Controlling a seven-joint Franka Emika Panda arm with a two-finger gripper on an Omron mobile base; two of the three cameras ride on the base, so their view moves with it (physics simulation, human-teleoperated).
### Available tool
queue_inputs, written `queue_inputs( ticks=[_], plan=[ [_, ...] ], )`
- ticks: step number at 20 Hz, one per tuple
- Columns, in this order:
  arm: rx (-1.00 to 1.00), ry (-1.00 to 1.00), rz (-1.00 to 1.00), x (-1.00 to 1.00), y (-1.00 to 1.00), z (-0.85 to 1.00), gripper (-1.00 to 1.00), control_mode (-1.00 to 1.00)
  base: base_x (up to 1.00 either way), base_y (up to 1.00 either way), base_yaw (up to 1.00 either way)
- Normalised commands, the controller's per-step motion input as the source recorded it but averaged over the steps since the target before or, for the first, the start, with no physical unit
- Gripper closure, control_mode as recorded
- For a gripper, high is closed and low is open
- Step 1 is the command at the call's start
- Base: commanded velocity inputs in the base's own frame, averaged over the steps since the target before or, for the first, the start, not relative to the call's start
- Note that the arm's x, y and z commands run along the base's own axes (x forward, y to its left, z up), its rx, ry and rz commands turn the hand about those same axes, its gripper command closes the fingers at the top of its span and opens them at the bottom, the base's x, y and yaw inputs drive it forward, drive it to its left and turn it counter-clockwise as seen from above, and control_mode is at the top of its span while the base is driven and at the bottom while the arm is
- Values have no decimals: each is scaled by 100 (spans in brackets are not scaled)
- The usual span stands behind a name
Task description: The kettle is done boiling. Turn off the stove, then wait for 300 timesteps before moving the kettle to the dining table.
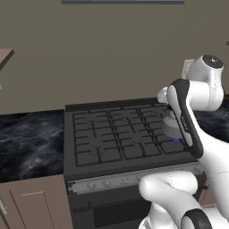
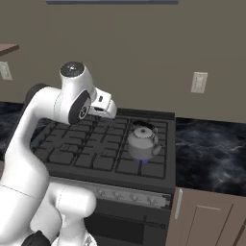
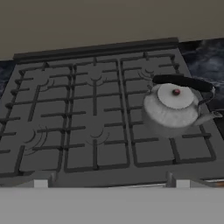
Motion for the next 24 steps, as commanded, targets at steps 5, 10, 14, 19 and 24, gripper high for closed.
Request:
queue_inputs(
  ticks=[5, 10, 14, 19, 24],
  plan=[
    [4, -11, -13, -38, -47, 0, -100, -100, 0, 0, 0],
    [2, -8, -9, -26, -35, 0, -100, -100, 0, 0, 0],
    [2, -5, 0, -14, -34, 0, -100, -100, 0, 0, 0],
    [0, -6, 0, -22, -52, -9, -100, -100, 0, 0, 0],
    [-2, -2, 1, -8, -43, -26, -100, -100, 0, 0, 0]
  ],
)
